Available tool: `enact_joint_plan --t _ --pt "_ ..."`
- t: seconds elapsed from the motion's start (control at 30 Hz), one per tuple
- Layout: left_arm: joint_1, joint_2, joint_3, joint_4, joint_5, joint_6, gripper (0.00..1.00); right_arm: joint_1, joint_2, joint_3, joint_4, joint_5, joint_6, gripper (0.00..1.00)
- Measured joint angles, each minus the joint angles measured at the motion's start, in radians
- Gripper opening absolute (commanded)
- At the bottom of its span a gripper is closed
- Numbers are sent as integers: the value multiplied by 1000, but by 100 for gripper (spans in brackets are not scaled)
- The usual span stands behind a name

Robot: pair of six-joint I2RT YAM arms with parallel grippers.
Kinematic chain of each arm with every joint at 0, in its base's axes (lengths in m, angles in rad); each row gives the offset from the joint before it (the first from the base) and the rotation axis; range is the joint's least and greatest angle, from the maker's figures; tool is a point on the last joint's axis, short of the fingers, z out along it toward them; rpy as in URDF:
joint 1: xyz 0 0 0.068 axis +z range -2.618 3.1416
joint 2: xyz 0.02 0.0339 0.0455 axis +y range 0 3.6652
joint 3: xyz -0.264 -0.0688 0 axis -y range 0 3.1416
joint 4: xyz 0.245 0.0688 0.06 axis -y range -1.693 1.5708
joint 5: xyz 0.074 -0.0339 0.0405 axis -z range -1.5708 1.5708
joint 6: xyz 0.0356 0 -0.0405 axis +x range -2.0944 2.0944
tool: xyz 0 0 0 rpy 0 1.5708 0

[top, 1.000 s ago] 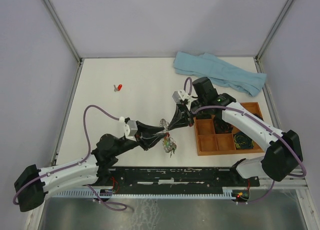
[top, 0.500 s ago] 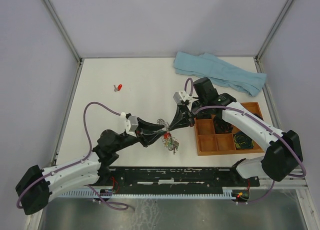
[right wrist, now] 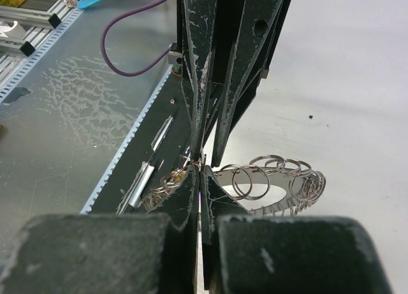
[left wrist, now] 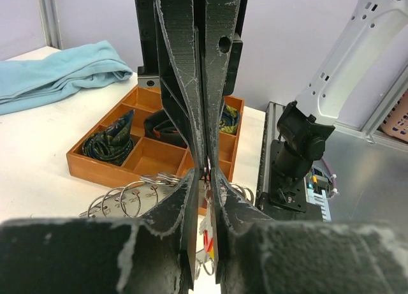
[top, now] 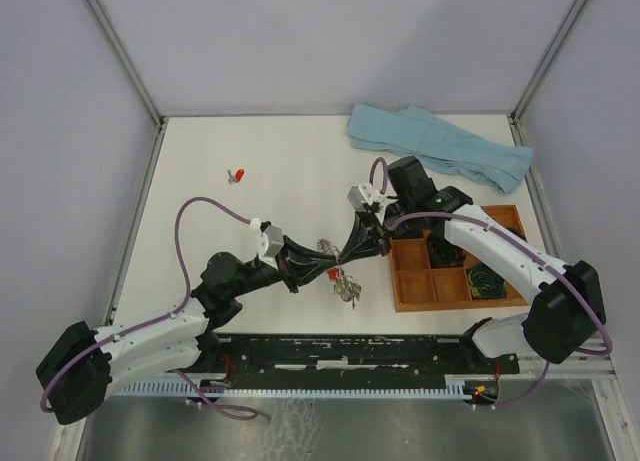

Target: Remove the keys from the keyring

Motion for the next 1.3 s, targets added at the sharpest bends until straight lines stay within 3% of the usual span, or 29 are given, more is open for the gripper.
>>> enact_joint_plan --t 0.3,0.5,0.7,1.3 --pt "8 31 2 4 35 -18 18 0 0 0 -2 -2 -7 1" --pt "11 50 7 4 56 -29 4 0 0 0 -5 -1 -7 1" --pt "13 37 10 -19 59 -26 3 -1 0 0 -5 8 -7 1" --pt "13 11 245 -539 36 109 3 4 -23 52 -146 183 -138 8"
